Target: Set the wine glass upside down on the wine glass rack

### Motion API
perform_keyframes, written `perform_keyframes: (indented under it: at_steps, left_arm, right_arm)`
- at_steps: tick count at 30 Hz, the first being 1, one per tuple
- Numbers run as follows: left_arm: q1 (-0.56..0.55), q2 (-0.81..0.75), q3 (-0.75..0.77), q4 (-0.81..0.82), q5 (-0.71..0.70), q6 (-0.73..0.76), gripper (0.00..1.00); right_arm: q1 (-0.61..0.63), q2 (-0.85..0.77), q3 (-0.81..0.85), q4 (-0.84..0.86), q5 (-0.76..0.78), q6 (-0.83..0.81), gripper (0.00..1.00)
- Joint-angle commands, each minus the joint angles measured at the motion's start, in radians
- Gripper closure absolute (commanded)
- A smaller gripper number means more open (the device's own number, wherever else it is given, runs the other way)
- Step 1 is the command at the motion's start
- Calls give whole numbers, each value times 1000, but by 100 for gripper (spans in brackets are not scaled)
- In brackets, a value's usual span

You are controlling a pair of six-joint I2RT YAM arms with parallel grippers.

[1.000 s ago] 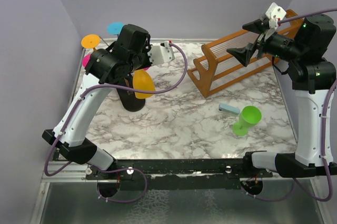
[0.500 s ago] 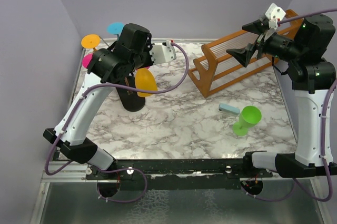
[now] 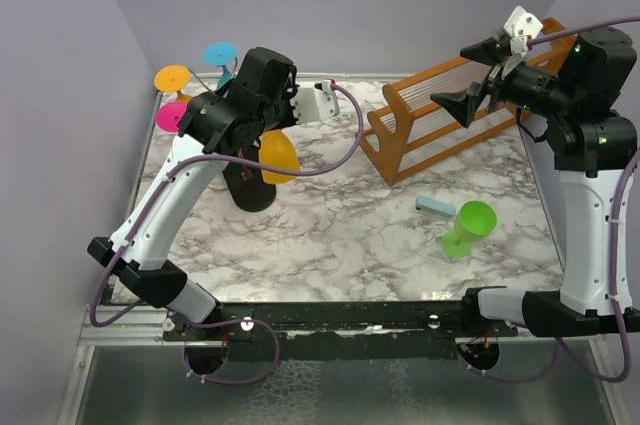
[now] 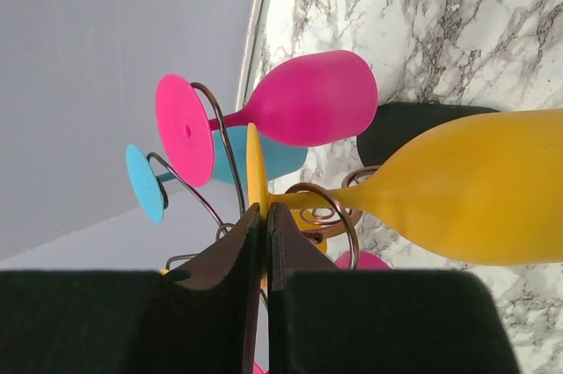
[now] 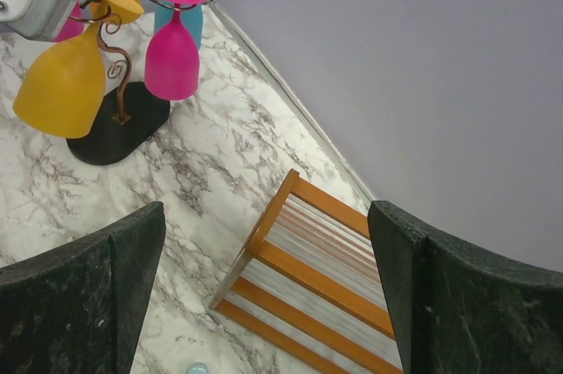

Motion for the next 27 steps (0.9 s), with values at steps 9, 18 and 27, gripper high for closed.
perform_keyframes:
  at_steps: [9,18,27]
  left_arm:
    - [-6,-2,-43,26,-17,-26,88]
    - [-7,-10,-52,4,102,-64,77]
    - [-8,-21,-65,15,156,-97,65]
  right_arm:
    - [-6,-7,-10,26,-33,2,3]
    - [-7,-12,-23,28,-36,-2,3]
    - [-6,-19,-40,25,-10,-24,2]
